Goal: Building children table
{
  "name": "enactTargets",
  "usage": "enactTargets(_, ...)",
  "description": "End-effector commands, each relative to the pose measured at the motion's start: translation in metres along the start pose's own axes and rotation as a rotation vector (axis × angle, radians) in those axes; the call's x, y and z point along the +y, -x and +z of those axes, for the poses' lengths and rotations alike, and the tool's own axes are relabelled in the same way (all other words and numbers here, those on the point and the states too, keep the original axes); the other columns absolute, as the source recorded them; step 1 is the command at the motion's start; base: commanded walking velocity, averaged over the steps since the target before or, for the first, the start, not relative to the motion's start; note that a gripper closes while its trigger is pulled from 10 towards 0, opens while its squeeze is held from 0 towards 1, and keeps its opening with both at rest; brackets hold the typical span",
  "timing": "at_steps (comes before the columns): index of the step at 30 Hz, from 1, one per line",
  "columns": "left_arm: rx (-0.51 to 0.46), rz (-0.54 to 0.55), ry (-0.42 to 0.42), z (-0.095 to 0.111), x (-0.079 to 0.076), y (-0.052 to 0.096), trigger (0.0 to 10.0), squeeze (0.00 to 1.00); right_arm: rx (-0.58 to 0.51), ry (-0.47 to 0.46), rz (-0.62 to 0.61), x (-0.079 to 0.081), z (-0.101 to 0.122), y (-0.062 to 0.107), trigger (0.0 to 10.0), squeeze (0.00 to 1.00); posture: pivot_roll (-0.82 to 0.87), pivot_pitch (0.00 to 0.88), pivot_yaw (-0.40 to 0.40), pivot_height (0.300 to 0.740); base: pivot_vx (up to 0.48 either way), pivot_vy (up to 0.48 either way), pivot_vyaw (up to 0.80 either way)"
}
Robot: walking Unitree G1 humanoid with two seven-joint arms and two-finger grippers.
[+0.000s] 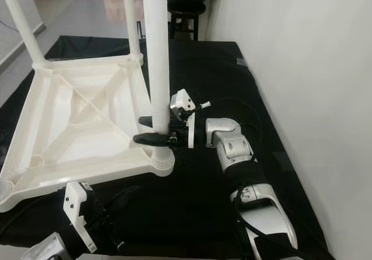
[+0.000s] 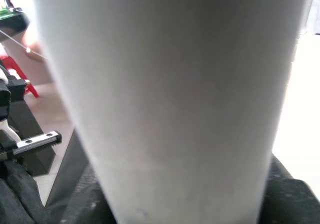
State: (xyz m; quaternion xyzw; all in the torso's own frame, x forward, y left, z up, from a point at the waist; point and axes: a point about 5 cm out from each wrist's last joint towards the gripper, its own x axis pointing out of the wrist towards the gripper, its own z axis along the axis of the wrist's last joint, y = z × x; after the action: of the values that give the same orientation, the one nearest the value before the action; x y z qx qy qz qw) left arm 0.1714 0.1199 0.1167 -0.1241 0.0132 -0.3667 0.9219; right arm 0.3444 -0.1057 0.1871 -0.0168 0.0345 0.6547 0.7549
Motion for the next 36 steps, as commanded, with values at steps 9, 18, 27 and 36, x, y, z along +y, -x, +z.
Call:
enactTargets(9,0.008,0.006,0.007,-0.003,-0.001,0.001,10.0,0.0,0.055,-0.022,-0.1,0.008,-0.026,0.014,0.0,0.0,0.07,0.047,-0.07,0.74,0.0,0.0,0.0)
enactTargets(18,0.013,0.005,0.005,0.0,0.001,0.006,10.0,0.0,0.201,-0.096,-0.867,0.063,-0.079,-0.007,0.0,0.0,0.04,0.072,-0.032,0.74,0.0,0.0,0.0)
enactTargets(27,0.023,-0.01,0.012,-0.001,0.0,0.005,10.0,0.0,0.2,-0.072,-0.589,0.063,-0.07,-0.027,9.7,0.0,0.06,0.065,-0.04,0.74,0.0,0.0,0.0)
enactTargets(36,0.021,-0.018,0.018,-0.002,0.0,0.002,10.0,0.0,-0.008,0.039,-0.22,0.053,-0.017,-0.022,10.0,0.0,0.07,0.043,-0.046,0.74,0.0,0.0,0.0)
